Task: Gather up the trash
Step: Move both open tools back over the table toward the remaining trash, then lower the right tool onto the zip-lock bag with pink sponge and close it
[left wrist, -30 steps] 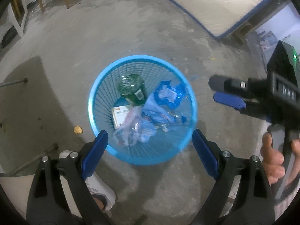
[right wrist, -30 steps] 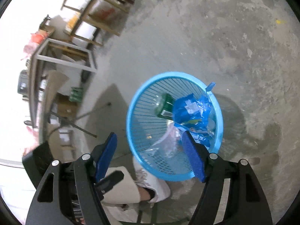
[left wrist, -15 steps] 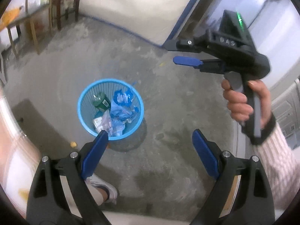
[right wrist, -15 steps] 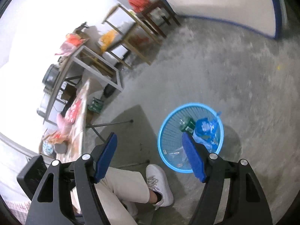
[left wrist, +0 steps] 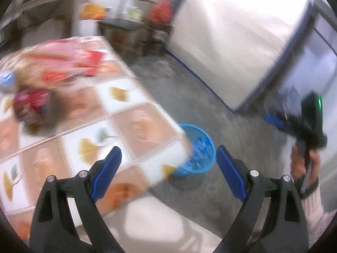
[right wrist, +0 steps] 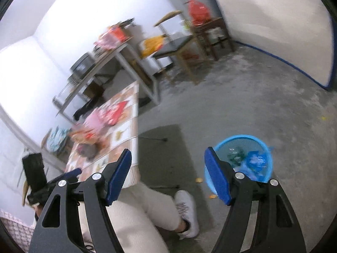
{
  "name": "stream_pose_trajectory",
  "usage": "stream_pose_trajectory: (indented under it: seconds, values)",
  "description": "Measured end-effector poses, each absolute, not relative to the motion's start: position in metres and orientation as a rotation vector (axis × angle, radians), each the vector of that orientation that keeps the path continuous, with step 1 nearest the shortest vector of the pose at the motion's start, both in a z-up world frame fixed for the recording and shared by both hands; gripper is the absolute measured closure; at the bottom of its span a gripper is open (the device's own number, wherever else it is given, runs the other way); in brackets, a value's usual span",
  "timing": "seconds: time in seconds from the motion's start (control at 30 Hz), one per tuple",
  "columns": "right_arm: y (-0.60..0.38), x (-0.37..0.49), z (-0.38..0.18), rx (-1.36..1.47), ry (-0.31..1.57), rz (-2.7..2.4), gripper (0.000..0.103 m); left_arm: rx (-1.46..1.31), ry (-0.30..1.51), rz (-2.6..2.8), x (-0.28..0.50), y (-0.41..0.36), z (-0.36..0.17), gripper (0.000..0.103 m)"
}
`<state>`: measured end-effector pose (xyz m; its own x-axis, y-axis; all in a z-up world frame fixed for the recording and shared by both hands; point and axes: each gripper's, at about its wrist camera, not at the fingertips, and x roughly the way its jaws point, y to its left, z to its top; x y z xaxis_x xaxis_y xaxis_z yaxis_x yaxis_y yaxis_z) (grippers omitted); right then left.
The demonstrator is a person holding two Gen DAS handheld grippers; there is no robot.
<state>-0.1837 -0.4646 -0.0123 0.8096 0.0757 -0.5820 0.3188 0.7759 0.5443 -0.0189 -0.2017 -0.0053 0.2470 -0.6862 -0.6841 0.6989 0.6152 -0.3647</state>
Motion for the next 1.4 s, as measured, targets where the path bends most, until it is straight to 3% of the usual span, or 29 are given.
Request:
stream_pose_trajectory:
  seconds: [0.2,0.43,0.6,0.87,0.97,1.4]
  values:
    - [-0.39,-0.105,-0.001,0.557,0.684,0.006,0.033,-0.045,0.895,-0.759,0.018,-0.15,-0.005,0.016]
    - [-0.299,-0.032,0.0,0.374,0.755,0.105,0.019,0.005,0.865,-0.534,0.053,-0.09,-0.018,0.016]
    - [-0.258,0.008,-0.02,0.307,0.858,0.08,0.017,0.041,0.907,-0.408,0.075,-0.058,-0.035,0.016]
    - [-0.228,0.049,-0.05,0.216,0.938,0.033,0.014,0.097,0.993,-0.271,0.096,-0.027,-0.069,0.016]
    - [-0.221,0.058,-0.057,0.153,0.959,-0.017,0.013,0.137,0.98,-0.244,0.099,-0.027,-0.076,0.011]
    - [-0.225,0.067,-0.072,0.098,0.984,-0.051,0.007,0.132,0.962,-0.227,0.097,-0.026,-0.074,0.008]
